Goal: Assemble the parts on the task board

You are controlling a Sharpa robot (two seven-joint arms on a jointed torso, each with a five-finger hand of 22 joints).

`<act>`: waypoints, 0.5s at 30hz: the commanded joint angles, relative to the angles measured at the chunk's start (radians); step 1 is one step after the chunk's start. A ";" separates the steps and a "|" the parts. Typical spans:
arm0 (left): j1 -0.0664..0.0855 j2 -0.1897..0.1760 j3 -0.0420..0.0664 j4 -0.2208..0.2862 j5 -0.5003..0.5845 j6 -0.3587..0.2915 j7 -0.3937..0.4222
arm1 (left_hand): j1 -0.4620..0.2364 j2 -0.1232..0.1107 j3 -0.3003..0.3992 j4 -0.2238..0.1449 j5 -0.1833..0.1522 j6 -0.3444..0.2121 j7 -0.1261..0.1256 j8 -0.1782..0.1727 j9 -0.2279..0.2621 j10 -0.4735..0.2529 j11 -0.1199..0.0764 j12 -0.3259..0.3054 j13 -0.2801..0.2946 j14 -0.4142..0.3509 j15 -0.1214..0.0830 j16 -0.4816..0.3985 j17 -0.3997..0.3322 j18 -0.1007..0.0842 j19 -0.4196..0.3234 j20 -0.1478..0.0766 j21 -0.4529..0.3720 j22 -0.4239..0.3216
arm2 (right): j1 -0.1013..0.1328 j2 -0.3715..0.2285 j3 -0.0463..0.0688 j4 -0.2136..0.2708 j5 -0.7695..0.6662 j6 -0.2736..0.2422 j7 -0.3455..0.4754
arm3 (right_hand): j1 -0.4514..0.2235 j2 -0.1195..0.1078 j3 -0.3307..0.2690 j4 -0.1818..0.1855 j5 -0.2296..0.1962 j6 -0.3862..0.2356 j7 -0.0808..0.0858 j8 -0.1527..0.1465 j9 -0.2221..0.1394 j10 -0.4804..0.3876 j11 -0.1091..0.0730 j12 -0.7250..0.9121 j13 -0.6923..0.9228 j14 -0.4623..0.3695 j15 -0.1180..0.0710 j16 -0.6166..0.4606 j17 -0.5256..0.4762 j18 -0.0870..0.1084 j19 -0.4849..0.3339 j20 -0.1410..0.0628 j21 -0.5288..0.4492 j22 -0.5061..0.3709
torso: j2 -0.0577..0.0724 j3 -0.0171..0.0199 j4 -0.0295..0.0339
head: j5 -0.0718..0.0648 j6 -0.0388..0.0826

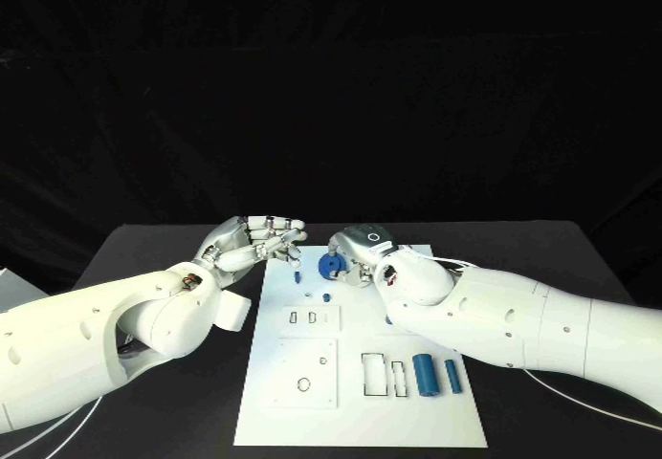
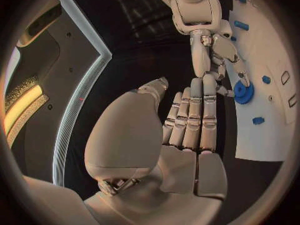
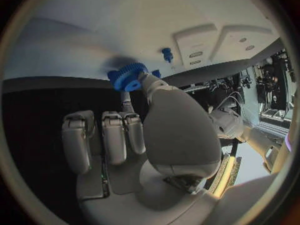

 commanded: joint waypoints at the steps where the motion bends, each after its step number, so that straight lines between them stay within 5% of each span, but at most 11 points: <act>1: 0.001 0.001 0.001 0.003 -0.004 0.019 0.004 | 0.006 0.002 0.005 0.003 -0.003 -0.007 0.006 -0.001 0.001 -0.005 0.001 -0.005 -0.001 -0.006 0.003 0.003 0.001 0.003 -0.006 -0.002 0.006 0.001 | -0.001 0.005 0.000 -0.003 -0.012 0.022 0.005 | 0.001 -0.009 0.008 0.001 0.001 0.005 -0.001 0.002 0.000 0.093 -0.007 -0.004 0.252 0.090 -0.007 0.003 0.188 -0.013 0.103 -0.007 0.000 0.257 | -0.001 0.0003 0.0010 | 0.001 0.000; 15: 0.001 0.003 0.001 0.002 -0.004 0.019 0.003 | 0.006 0.002 0.005 0.003 -0.003 -0.007 0.006 -0.001 0.001 -0.005 0.001 -0.005 -0.001 -0.006 0.003 0.003 0.001 0.003 -0.006 -0.002 0.006 0.001 | -0.003 0.015 0.000 -0.004 0.009 0.013 0.033 | -0.001 -0.013 0.009 0.002 -0.002 0.003 0.001 -0.002 -0.002 0.090 -0.005 -0.007 0.250 0.089 -0.007 0.002 0.184 -0.012 0.101 -0.008 -0.003 0.254 | 0.000 0.0002 0.0005 | 0.002 -0.001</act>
